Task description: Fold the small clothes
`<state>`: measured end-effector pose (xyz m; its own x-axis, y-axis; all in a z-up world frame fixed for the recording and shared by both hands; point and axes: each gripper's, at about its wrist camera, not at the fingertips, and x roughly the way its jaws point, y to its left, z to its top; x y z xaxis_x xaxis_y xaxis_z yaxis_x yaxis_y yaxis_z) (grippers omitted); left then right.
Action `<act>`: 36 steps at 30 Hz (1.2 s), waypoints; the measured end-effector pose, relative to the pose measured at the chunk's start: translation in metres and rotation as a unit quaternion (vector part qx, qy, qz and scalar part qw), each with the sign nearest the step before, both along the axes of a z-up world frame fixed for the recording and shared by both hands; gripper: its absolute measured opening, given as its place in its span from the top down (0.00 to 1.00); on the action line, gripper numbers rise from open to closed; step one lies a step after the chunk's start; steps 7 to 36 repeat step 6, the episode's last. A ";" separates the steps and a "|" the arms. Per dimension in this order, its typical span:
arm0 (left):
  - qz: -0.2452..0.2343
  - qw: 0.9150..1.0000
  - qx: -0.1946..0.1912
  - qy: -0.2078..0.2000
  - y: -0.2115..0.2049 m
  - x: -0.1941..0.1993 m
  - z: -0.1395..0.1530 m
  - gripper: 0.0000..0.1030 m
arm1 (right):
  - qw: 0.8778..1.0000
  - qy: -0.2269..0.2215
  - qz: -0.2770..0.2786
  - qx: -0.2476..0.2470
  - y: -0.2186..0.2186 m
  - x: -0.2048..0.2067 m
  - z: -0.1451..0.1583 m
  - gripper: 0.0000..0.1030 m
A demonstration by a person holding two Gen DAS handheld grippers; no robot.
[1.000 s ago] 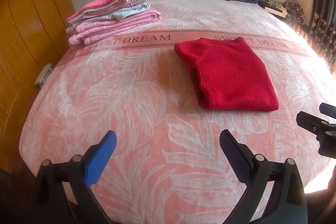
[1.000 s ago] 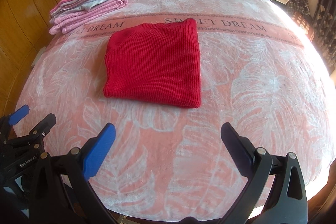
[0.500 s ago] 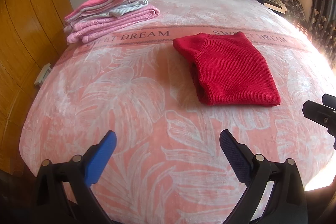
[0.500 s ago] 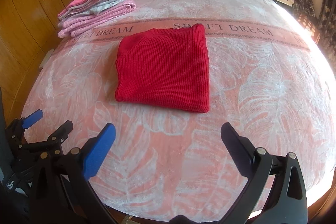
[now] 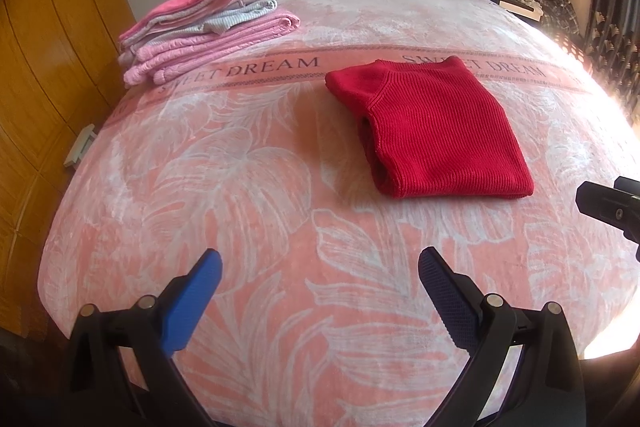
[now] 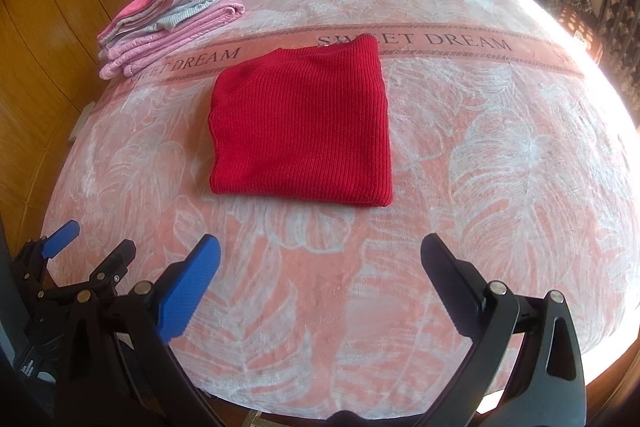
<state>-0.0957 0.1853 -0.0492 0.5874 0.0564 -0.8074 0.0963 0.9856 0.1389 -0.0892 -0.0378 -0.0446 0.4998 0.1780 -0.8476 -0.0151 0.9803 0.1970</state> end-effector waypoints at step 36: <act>0.000 1.000 0.000 0.000 0.000 0.000 0.000 0.04 | 1.000 0.005 0.002 0.001 0.002 -0.001 -0.002 0.03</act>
